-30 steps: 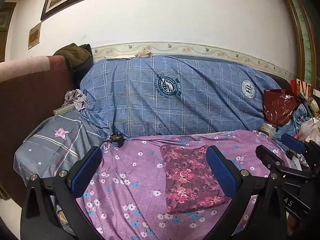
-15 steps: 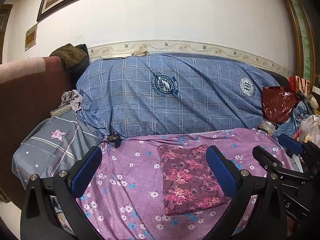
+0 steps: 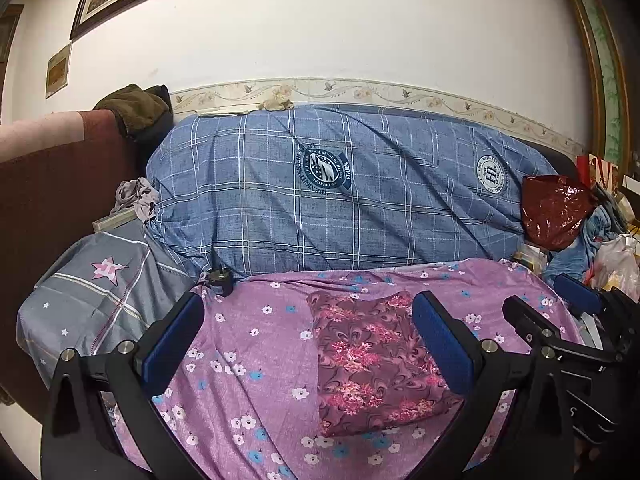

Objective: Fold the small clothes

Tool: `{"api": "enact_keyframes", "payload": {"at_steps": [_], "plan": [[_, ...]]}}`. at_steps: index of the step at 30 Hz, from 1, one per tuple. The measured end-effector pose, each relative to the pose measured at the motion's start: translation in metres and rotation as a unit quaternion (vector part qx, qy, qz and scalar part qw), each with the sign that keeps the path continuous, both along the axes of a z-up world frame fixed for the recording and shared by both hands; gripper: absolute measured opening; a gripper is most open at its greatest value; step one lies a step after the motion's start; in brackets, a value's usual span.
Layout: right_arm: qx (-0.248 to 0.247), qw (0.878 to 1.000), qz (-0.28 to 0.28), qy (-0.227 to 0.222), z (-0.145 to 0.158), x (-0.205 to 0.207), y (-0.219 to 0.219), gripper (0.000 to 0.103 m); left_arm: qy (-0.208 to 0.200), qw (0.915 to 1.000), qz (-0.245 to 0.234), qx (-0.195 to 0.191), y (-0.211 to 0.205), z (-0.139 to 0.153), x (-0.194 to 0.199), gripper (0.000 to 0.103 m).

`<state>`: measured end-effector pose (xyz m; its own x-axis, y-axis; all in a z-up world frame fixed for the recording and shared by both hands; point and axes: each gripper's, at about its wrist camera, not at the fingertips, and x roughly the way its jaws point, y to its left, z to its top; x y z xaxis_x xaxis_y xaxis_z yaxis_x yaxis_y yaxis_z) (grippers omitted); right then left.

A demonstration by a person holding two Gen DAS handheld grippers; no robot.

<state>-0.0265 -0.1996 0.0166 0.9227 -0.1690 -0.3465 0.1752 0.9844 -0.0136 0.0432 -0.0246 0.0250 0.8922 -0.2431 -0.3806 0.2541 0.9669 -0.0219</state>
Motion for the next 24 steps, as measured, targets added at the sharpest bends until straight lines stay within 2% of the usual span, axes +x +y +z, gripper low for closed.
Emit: {"api": "enact_keyframes", "payload": {"at_steps": [14,24], "plan": [[-0.008,0.999,-0.022,-0.033,0.024,-0.034,0.002,0.074,-0.025,0.9995,-0.012,-0.015,0.007,0.019,-0.026,0.103],[-0.004,1.000,-0.015,-0.023,0.014,-0.021,0.001,0.074,-0.010,0.9997,-0.017,-0.012,0.002,0.008,-0.010,0.103]]}}
